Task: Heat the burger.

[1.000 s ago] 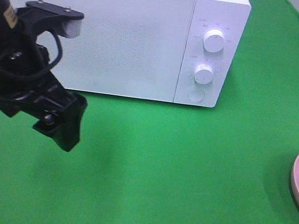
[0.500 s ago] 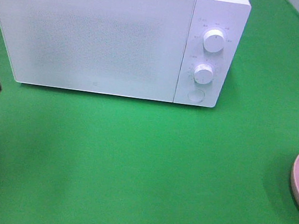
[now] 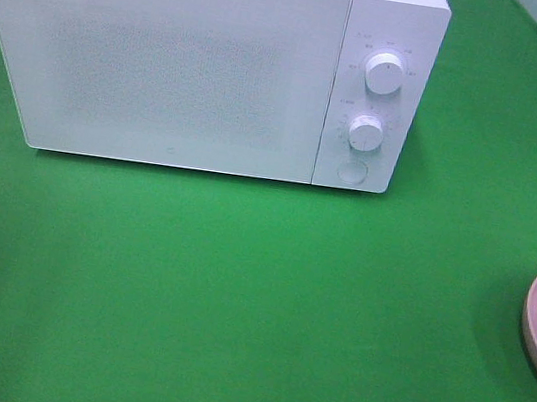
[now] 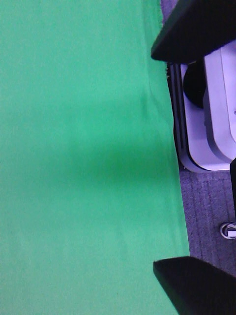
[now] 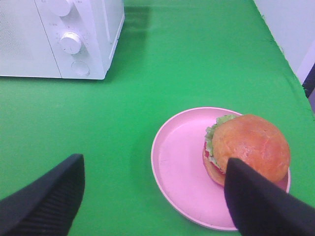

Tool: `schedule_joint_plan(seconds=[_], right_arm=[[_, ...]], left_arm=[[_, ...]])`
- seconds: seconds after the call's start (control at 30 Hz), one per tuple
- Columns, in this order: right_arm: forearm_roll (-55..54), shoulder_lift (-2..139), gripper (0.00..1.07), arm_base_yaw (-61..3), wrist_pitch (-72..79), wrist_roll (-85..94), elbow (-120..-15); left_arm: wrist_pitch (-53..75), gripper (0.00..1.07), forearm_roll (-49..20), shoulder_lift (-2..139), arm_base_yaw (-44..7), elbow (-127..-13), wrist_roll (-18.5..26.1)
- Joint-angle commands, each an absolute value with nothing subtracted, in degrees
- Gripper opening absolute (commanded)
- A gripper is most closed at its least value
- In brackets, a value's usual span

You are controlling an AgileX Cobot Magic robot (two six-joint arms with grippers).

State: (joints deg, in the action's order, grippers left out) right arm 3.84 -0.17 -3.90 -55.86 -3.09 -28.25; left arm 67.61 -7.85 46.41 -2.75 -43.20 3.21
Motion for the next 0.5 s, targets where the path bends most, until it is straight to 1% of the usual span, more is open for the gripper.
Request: schedule_joint_plan(seconds=[0.03,0.07,0.1,0.3,0.33,0.5], right_arm=[[3.8,-1.8,0.75,-3.5,-54.9,-2.7,-28.1],[3.8,-1.8,0.75,-3.5,-54.9,-2.7,-28.1],[3.8,-1.8,0.75,-3.5,-54.9,-2.7,-28.1],[3.8,-1.8,0.75,-3.5,-54.9,-2.7,-28.1],[3.8,-1.8,0.75,-3.5,-54.9,-2.7,-28.1],[3.8,-1.8,0.75,-3.5,-54.9,-2.7,-28.1]], left_arm=[[68.7,1.01,-5.3,37.2,-2.6,-39.2,0.5],[68.7,1.01,-5.3,37.2,-2.6,-39.2,0.5],[69.4,1.01,-5.4,33.7,-2.6,-37.8,0.5],[70.1,1.01,-5.4,25.3,-2.6,-33.6,0.6],[70.1,1.01,-5.4,21.9,-2.6,-32.1,0.6],[70.0,1.01,-5.3,15.2,-2.6,-32.3,0.6]])
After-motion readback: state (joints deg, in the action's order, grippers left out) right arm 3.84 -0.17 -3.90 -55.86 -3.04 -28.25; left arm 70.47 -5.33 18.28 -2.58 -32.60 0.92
